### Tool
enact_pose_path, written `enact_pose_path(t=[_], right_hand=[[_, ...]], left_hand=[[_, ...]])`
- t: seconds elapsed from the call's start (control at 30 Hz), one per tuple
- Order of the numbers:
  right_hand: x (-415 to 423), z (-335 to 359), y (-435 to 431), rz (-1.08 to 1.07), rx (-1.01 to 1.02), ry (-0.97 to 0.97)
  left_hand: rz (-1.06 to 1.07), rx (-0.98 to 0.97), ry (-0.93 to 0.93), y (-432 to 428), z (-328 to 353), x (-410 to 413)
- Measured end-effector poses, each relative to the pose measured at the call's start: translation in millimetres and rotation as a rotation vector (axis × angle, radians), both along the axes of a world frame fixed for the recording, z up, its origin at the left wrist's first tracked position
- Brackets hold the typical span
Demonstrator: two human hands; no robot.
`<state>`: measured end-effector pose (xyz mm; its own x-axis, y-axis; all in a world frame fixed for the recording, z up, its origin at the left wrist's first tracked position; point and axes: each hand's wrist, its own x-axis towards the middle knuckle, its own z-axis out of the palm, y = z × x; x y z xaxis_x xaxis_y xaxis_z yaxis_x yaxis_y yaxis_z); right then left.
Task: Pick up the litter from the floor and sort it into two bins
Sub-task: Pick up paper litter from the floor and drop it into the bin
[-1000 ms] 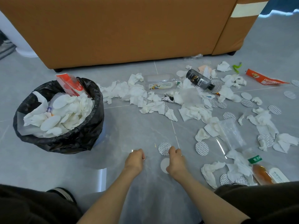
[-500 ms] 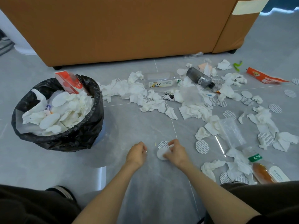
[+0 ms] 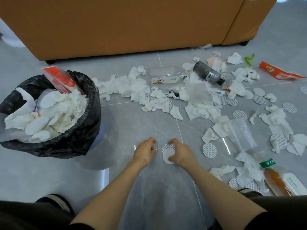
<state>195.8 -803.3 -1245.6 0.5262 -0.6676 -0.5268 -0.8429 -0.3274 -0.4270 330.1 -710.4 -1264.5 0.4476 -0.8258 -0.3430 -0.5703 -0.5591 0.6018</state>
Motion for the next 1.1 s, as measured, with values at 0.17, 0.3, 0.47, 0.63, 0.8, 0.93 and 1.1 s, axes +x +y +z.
enact_pose_path(t=[0.17,0.3,0.47,0.63,0.8,0.93,1.1], right_hand=[[6.0,3.6,-2.6,0.054,-0.129,0.145],[7.0,4.7,-1.2,0.006,-0.081,0.118],[3.6,9.0,1.0,-0.034,-0.055,0.067],[-1.7,7.0,4.7,-0.069,-0.038,0.027],[-7.0,-1.1,7.9,-0.179,0.043,-0.061],[-10.7,-5.3,8.4,-0.342,0.131,-0.161],[2.7,11.8,2.4,-0.573,0.253,-0.343]], left_hand=[[-0.030,-0.002,-0.005,-8.3,-1.8,-2.4],[-0.074,0.021,-0.046,-18.6,-1.2,-1.7],[-0.146,0.083,-0.197,-31.0,4.2,-3.7],[-0.233,0.201,-0.302,-33.5,0.8,-8.8],[-0.235,0.263,-0.317,-27.9,-2.7,-9.2],[0.014,0.175,-0.126,-15.9,3.0,-1.0],[0.299,-0.011,0.111,-7.8,25.8,10.3]])
